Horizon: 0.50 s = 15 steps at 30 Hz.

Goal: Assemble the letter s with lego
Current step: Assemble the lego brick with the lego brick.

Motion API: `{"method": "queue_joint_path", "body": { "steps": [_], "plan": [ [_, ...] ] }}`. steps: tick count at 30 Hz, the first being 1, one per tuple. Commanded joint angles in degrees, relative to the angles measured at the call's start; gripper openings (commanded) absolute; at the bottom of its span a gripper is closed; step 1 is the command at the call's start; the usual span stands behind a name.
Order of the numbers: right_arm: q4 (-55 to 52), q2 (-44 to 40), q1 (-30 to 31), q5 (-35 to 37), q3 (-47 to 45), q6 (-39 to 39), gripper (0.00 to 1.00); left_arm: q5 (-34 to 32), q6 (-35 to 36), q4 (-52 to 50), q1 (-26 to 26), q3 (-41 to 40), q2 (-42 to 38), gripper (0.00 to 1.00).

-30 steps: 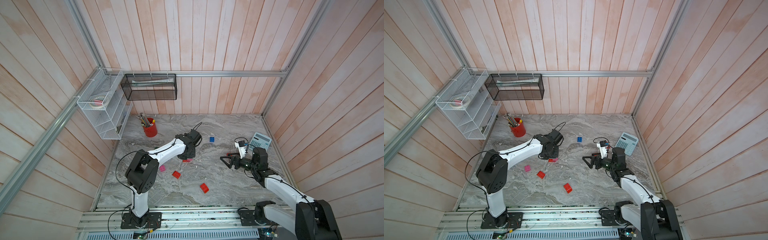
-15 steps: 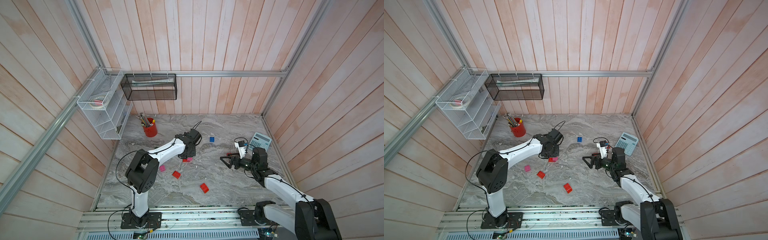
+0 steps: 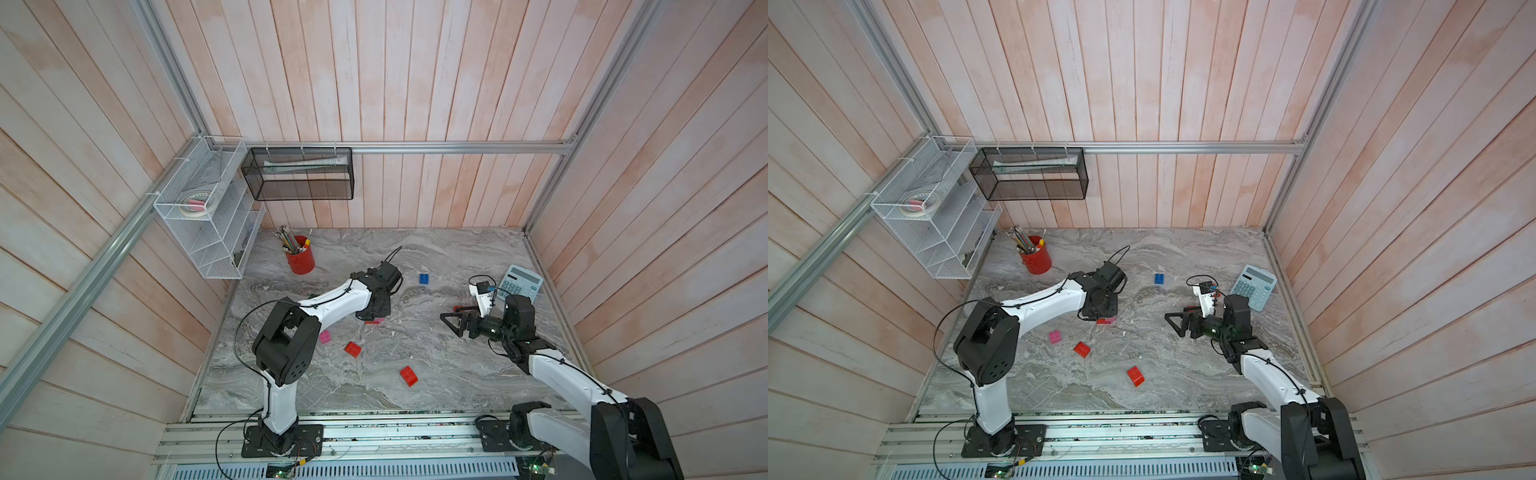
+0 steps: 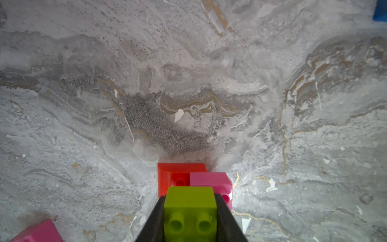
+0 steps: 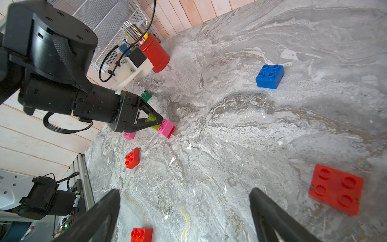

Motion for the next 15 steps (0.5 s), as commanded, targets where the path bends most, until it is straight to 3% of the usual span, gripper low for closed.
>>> {"method": "queue_joint_path", "body": {
  "steps": [1,15],
  "plan": [
    [0.36,-0.02,0.37,0.11,-0.85,-0.07,0.98,0.68,-1.10,0.65,0.14,-1.82,1.26,0.31],
    [0.20,-0.11,0.35,0.07,-0.95,-0.09,0.98,-0.42,-2.42,2.89,0.16,-6.80,1.59,0.29]
  ]
}}
